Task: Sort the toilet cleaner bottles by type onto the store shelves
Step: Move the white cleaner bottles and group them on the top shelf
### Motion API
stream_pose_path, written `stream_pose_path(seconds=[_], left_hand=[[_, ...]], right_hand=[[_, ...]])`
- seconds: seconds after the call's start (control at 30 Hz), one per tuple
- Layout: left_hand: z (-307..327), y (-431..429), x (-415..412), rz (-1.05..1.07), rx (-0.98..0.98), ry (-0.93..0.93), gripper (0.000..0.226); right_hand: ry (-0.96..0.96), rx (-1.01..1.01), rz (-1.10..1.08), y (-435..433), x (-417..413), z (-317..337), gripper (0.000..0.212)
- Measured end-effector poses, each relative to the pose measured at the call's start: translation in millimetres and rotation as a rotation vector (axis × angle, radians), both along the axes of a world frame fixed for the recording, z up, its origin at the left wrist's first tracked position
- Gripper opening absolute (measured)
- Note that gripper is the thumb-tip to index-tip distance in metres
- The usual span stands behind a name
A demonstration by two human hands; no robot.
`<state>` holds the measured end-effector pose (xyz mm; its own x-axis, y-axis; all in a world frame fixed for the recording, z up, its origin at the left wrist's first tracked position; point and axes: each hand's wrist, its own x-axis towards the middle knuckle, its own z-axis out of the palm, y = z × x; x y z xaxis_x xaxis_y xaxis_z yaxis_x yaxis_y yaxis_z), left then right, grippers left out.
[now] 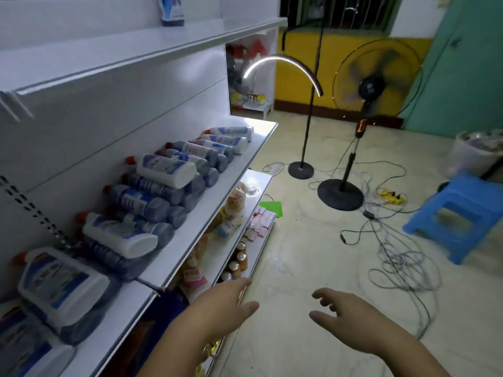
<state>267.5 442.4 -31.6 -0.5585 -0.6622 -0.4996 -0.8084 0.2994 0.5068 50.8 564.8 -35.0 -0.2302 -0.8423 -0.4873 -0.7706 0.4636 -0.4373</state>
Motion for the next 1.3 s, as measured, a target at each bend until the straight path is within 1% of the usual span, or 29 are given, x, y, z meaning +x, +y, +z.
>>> stream_pose_path(seconds=[0.07,0.2,0.3,0.37,0.47,0.6,0.77,0.87,0.97,1.13,1.23,1.3], left_hand=[[1.3,-16.4,-22.4,0.006,-0.011,-0.011,0.05],[11.1,-44.0,-76.3,0.026,-0.021,-0.022,0.052],[20.7,-64.8,-109.7,0.075,-0.037,-0.015,0.038],[26.5,-77.4,-126.0,0.114,-0.048,-0.01,0.035],[31.6,-97.2,-145.4,0.141,-0.058,-0.039,0.04],[24.2,-140.2,-171.3,0.22,-0.098,0.008,0.042],[1.8,-209.8,-204.1,0.252,-0.031,0.001,0.058],[-0.6,-252.8,-232.3,0.231,-0.009,0.021,0.057],[6.9,-292.1,-262.0,0.235,-0.048,0.022,0.054],[7.0,-333.2,-300.9,0.264,-0.016,-0.058,0.052],[4.8,-353.4,-326.9,0.329,-0.052,-0.111,0.054],[6.0,-363.5,-348.7,0.387,-0.02,-0.1,0.056]], right_hand=[[-0.015,-0.017,-0.01,-18.7,-26.2,-1.1,0.047],[-0.035,-0.048,0.014,-54.8,-86.5,3.2,0.046],[-0.036,-0.067,0.052,-82.5,-122.1,5.8,0.046],[-0.043,-0.063,0.092,-103.0,-138.7,6.8,0.046],[-0.067,-0.041,0.151,-134.3,-159.2,5.4,0.045],[-0.055,-0.026,0.215,-185.9,-188.0,3.9,0.045],[-0.004,0.011,0.27,-260.5,-225.0,8.6,0.046],[0.027,-0.011,0.264,-303.8,-252.2,13.8,0.046],[0.021,-0.052,0.259,-342.2,-277.0,10.1,0.046],[-0.049,0.05,0.393,-399.5,-316.6,-1.7,0.048],[-0.048,0.02,0.461,-441.9,-350.9,-4.4,0.048],[-0.04,0.001,0.497,-469.7,-377.6,-3.7,0.048]])
